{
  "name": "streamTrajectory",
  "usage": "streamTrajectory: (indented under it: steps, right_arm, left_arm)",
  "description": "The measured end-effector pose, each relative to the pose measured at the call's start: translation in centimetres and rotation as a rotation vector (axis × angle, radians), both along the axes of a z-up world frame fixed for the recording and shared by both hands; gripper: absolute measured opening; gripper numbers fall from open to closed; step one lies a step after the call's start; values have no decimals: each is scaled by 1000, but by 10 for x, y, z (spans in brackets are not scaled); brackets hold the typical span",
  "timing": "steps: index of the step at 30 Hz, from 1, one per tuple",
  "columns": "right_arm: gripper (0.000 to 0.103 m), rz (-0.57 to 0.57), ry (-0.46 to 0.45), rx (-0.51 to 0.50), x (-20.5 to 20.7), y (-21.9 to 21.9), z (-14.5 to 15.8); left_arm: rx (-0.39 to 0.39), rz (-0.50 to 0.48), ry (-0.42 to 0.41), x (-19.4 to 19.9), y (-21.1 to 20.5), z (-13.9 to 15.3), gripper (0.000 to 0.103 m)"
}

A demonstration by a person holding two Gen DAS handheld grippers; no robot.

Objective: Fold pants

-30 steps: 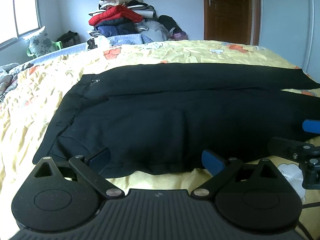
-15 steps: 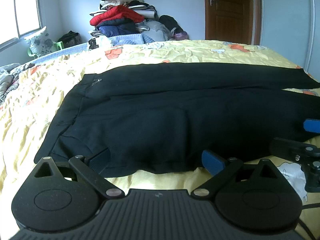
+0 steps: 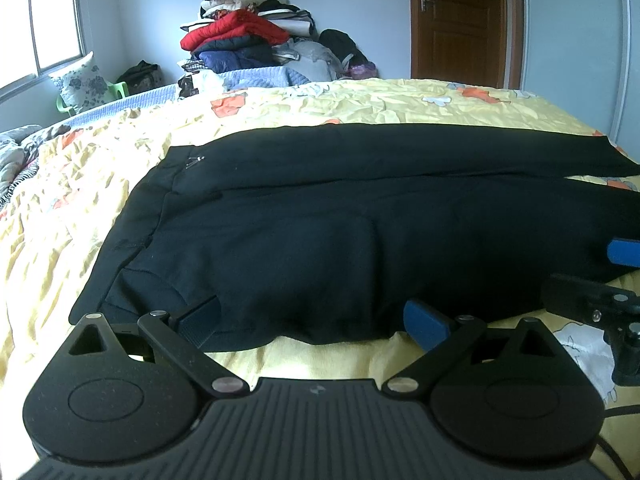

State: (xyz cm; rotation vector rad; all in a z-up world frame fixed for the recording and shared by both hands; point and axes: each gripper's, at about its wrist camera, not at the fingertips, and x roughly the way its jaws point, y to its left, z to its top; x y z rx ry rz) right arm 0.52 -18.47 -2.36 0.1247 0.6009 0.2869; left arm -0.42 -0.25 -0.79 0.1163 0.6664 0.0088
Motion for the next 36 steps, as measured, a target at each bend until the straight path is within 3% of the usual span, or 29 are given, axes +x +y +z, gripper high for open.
streamTrajectory:
  steps: [17, 23, 27, 32, 34, 36]
  right_arm:
    - [103, 22, -11, 22, -4, -2, 2]
    - [103, 108, -12, 37, 3, 0, 8]
    - [103, 198, -100, -86, 19, 14, 31]
    - [103, 232, -397, -237, 47, 28, 66]
    - [103, 295, -338, -354, 80, 43, 64]
    - [103, 380, -281, -405, 114, 54, 58]
  left_arm:
    - [3, 1, 1, -2, 2, -2, 100]
    - [-21, -2, 11, 0, 6, 0, 100]
    - [-25, 0, 1, 5, 11, 7, 100]
    - [-35, 56, -16, 22, 35, 16, 100]
    - [-38, 89, -15, 31, 48, 19, 100]
    - [-43, 111, -13, 38, 57, 23, 100]
